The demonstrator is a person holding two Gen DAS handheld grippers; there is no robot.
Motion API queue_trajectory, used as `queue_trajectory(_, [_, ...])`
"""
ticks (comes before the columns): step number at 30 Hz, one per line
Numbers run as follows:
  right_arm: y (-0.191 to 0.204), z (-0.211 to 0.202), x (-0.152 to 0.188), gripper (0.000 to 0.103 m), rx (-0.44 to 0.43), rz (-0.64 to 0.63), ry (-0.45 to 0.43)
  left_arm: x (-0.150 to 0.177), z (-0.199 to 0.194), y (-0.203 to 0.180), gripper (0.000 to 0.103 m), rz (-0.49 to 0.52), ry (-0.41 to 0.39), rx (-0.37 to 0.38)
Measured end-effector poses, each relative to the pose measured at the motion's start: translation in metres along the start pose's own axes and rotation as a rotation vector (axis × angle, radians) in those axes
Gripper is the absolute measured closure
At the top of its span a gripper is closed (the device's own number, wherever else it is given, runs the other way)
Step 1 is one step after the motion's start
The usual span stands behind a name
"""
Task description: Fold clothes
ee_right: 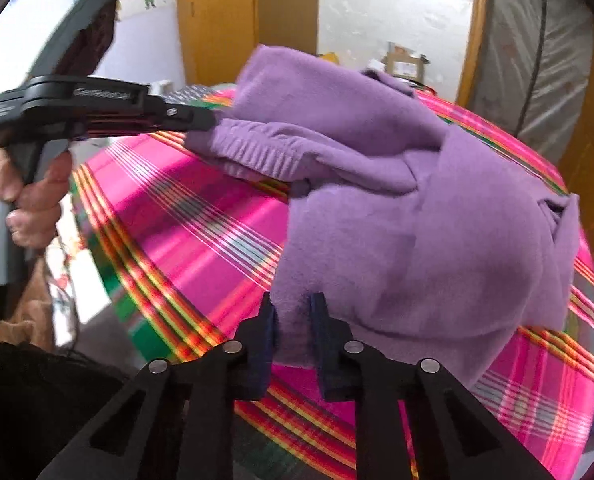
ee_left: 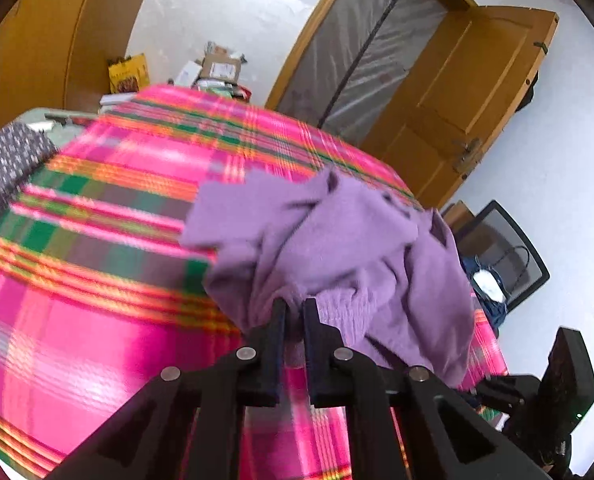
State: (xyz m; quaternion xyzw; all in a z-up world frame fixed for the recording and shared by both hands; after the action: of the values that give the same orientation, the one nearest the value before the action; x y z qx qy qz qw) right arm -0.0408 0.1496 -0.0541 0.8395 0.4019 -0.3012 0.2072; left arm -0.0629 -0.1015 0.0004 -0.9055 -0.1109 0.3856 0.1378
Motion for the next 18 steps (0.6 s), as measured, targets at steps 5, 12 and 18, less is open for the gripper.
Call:
queue_trajectory(5, [0.008, -0.003, -0.017, 0.089, -0.126, -0.020, -0.039, -0.034, -0.016, 0.018, 0.095, 0.023, -0.080, -0.055])
queue_trajectory(12, [0.044, 0.006, -0.056, 0.089, -0.287, -0.104, -0.079, -0.084, -0.019, 0.064, 0.095, -0.003, -0.133, -0.194])
queue_trajectory(18, [0.075, 0.011, -0.087, 0.089, -0.395, -0.159, -0.120, -0.108, -0.030, 0.097, 0.095, -0.034, -0.160, -0.275])
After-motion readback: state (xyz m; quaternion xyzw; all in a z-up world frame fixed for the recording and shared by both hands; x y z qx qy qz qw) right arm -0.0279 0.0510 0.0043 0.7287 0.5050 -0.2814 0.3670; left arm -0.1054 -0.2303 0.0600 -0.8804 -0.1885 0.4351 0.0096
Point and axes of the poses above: each gripper's, at about its wrist camera, not at the fingertips, and z roughly the way its jaws point, y to its left, x to its underside, the point moved 3 cm from there along z, roughly the way its jaws point, and after that the axes turned 7 degrees about -x, right-handed, at the moved point
